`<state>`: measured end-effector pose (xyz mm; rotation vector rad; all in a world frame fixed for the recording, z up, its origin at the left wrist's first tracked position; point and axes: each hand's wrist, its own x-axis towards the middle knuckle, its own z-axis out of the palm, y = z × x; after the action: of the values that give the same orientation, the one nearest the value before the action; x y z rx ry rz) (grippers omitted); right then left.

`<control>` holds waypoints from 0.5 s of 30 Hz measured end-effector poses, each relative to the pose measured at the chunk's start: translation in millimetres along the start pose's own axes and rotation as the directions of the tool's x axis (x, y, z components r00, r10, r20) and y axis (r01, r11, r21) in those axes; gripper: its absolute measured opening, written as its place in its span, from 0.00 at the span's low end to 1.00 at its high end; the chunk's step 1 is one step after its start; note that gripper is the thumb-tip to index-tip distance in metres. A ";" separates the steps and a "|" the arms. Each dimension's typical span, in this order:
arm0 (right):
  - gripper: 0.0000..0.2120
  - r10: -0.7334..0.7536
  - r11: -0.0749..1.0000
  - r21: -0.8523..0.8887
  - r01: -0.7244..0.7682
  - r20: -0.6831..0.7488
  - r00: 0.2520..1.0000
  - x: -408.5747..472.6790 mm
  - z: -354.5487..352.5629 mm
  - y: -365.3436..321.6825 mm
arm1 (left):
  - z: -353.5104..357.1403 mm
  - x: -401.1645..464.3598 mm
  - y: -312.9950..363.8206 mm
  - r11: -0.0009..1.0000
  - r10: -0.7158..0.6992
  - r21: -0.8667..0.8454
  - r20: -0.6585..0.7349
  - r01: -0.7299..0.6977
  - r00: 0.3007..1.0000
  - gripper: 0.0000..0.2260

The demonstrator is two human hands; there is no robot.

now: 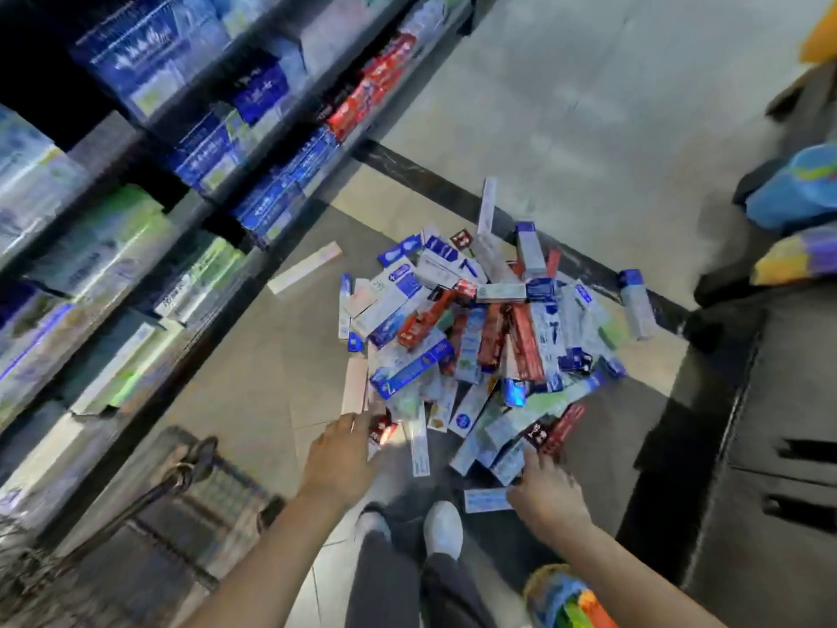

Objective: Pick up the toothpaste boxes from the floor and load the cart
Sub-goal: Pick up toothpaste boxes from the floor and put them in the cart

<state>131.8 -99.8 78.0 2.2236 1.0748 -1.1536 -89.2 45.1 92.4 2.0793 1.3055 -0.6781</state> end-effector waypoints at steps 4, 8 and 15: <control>0.28 -0.058 0.993 0.104 0.054 0.033 0.998 55.5 32.3 -29.6 | 35.2 58.7 -11.8 0.998 -0.059 0.028 0.062 0.057 0.996 0.25; 0.25 -0.107 0.985 0.140 0.098 0.061 0.992 117.7 63.7 -67.2 | 67.9 128.5 -29.7 0.996 -0.079 0.054 0.077 0.075 0.994 0.23; 0.29 -0.132 0.957 0.266 0.116 0.044 0.990 247.1 108.0 -102.4 | 126.2 254.2 -53.4 0.989 -0.078 0.132 0.075 0.067 0.994 0.26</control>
<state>85.8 3.2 -187.5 2.3268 1.1049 -1.4853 -52.8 131.1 -180.8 2.0912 1.3291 -0.8901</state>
